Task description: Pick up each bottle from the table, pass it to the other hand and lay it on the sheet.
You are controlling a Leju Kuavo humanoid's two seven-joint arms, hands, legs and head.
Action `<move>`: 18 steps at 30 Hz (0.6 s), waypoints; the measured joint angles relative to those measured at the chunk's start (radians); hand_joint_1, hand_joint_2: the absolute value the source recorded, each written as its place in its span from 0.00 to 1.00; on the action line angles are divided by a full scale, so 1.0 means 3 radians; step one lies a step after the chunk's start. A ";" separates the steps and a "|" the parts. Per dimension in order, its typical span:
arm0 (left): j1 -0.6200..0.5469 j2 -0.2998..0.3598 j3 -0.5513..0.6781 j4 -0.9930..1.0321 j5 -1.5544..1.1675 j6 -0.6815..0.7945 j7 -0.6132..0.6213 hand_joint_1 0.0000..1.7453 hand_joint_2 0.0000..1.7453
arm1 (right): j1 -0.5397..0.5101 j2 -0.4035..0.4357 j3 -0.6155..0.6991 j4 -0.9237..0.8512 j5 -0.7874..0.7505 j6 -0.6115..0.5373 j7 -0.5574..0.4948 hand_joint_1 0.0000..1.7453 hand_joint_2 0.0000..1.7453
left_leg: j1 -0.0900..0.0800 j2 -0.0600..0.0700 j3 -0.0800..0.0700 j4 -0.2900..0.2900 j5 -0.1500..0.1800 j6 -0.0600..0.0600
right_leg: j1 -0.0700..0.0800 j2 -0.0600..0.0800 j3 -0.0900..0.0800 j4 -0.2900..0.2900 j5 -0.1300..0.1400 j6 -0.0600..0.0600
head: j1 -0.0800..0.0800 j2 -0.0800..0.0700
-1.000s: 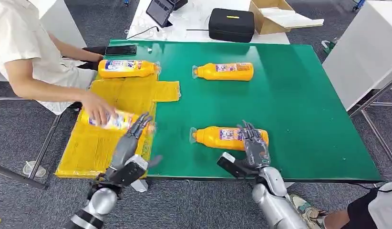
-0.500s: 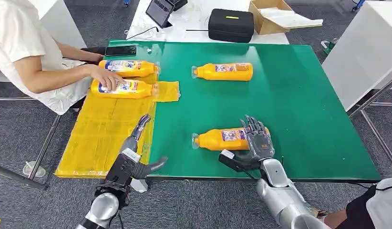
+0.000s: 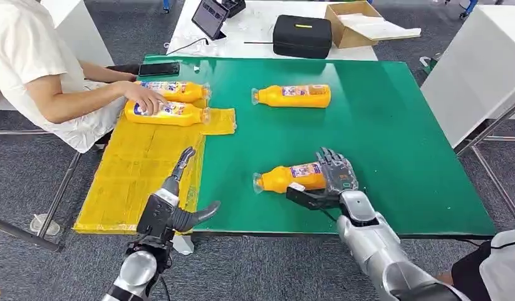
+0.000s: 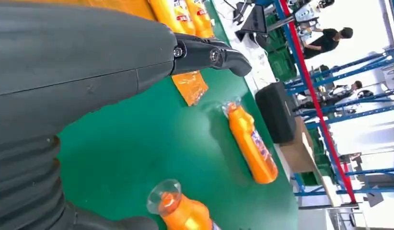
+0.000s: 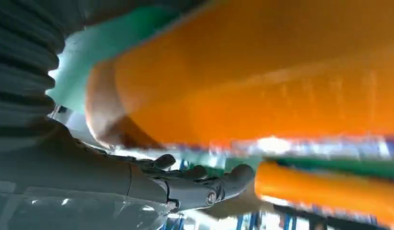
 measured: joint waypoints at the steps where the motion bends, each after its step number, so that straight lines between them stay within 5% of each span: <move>1: -0.0001 -0.0005 0.0003 0.0001 0.0013 0.0000 0.0000 0.00 1.00 | -0.0029 0.0001 0.0004 0.0021 0.0000 0.0068 0.0019 1.00 1.00 | 0.0000 0.0000 0.0001 0.0000 0.0000 0.0000 | 0.0000 0.0000 0.0010 0.0000 0.0001 0.0000 | -0.0001 0.0000; 6: -0.0029 -0.0056 0.0004 0.0038 0.0020 -0.0004 0.0000 0.00 1.00 | -0.0216 -0.0025 0.0024 0.0173 -0.0114 0.0585 0.0118 1.00 1.00 | 0.0000 -0.0007 0.0021 0.0000 -0.0001 0.0003 | 0.0000 -0.0002 -0.0001 -0.0004 -0.0007 0.0000 | 0.0000 0.0000; 12: -0.0053 -0.0070 0.0004 0.0087 0.0042 -0.0013 -0.0032 0.00 1.00 | -0.0289 -0.0079 0.0014 0.0253 -0.0308 0.0716 -0.0125 1.00 1.00 | 0.0001 -0.0005 0.0045 0.0000 -0.0011 0.0008 | 0.0002 -0.0001 0.0027 -0.0009 -0.0007 0.0009 | 0.0000 0.0000; 18: -0.0084 -0.0075 -0.0002 0.0151 0.0293 -0.0067 -0.0211 0.00 1.00 | -0.0233 -0.0242 -0.0272 0.0249 -0.1478 0.1450 -0.1566 1.00 1.00 | 0.0007 0.0024 0.0096 -0.0002 -0.0052 0.0004 | 0.0009 0.0027 0.0120 -0.0022 -0.0024 0.0007 | 0.0001 0.0000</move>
